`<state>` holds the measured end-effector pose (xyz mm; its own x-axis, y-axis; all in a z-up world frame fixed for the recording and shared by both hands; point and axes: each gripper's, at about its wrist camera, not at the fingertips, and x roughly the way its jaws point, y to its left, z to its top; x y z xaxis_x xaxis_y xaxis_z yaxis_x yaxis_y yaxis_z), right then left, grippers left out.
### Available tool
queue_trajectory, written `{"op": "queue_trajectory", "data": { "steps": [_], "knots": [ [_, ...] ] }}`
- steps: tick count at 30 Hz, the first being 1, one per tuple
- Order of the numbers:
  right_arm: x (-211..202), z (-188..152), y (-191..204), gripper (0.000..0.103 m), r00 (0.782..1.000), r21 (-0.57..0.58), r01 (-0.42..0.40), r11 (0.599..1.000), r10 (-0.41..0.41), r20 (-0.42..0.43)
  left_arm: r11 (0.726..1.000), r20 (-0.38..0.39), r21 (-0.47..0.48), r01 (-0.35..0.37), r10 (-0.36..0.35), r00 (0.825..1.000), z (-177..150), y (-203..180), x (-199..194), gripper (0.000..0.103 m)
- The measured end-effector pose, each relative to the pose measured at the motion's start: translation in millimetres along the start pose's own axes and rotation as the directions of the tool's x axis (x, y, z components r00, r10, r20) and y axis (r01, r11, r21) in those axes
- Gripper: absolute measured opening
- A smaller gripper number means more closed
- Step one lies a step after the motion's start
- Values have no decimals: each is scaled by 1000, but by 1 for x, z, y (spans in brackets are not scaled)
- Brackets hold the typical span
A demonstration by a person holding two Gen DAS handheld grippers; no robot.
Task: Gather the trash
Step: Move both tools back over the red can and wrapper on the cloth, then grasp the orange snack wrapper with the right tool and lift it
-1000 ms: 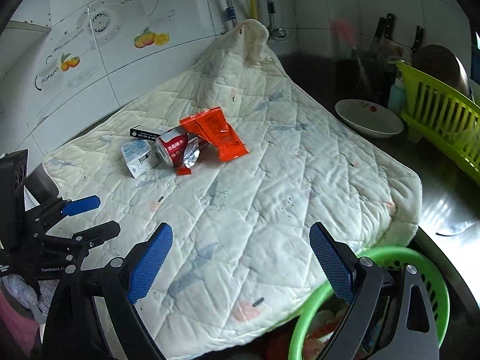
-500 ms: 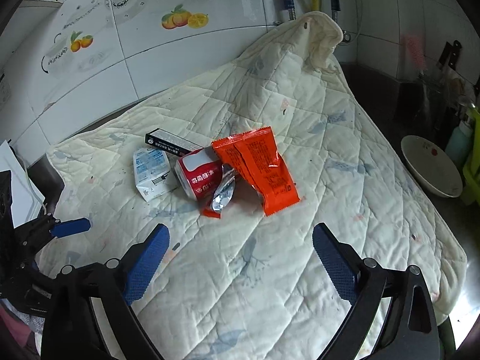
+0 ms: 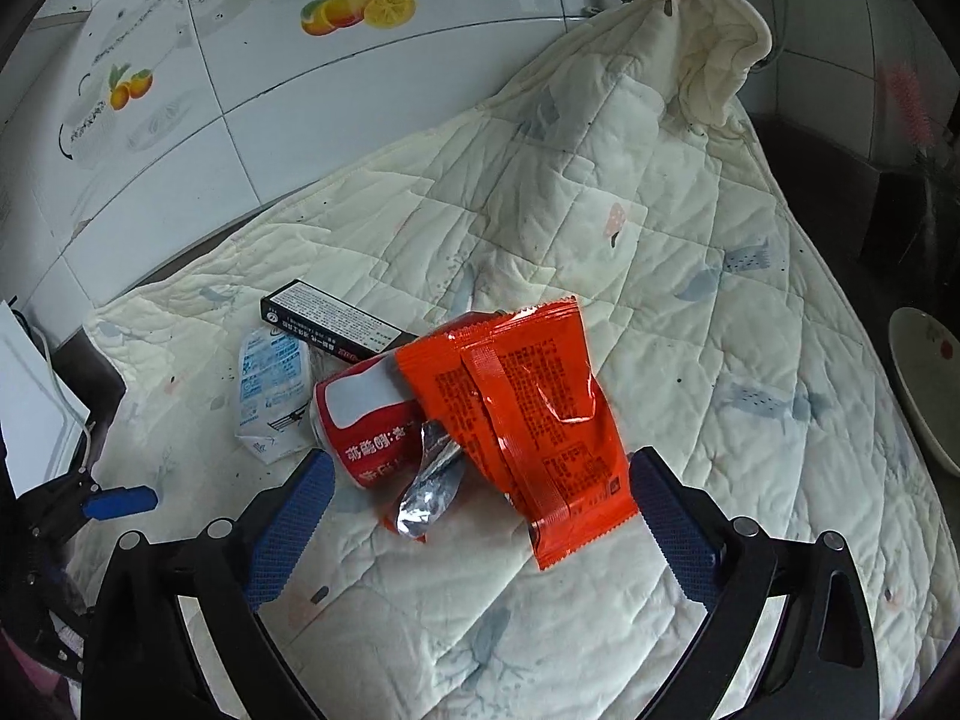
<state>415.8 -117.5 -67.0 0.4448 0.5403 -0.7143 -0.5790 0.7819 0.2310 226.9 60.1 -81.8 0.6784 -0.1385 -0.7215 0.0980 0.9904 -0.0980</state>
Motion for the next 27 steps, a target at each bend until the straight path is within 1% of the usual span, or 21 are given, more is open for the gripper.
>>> {"op": "queue_trajectory", "data": {
  "steps": [2, 4, 12, 15, 18, 19, 21, 22, 24, 27],
  "knots": [
    [7, 4, -3, 96, 1000, 0, -7, 1000, 7, -2, 1000, -3, -1, 0, 0, 1000, 0, 3, 2, 80],
    [15, 6, -7, 96, 999, 6, -33, 999, 33, -16, 1000, -6, -3, -2, 2, 1000, 0, 5, 2, 80],
    [37, 3, -18, 96, 997, -6, -37, 999, 37, -66, 1000, -18, -25, -2, 2, 1000, 2, 14, 9, 80],
    [39, 1, -18, 96, 996, -9, -44, 999, 43, -72, 1000, -21, -29, -3, 2, 1000, 2, 14, 10, 80],
    [40, 0, -14, 95, 997, -27, -20, 999, 18, -69, 1000, -16, -31, -4, 3, 1000, 4, 14, 10, 80],
    [41, 0, -12, 94, 997, -30, -11, 999, 9, -71, 999, -15, -32, -3, 2, 1000, 4, 15, 9, 80],
    [41, -2, -9, 86, 997, -44, -20, 999, 17, -72, 1000, -10, -31, -2, 2, 1000, 7, 14, 8, 80],
    [42, -3, -8, 84, 997, -50, -4, 999, 0, -77, 1000, -8, -28, -3, 3, 1000, 8, 14, 8, 80],
    [45, -3, -7, 84, 996, -67, 8, 998, -14, -88, 1000, -1, -23, -3, 3, 1000, 10, 13, 6, 80],
    [48, -4, -7, 90, 996, -73, 12, 997, -18, -88, 1000, 4, -18, -3, 3, 1000, 11, 12, 5, 80]
  ]
}}
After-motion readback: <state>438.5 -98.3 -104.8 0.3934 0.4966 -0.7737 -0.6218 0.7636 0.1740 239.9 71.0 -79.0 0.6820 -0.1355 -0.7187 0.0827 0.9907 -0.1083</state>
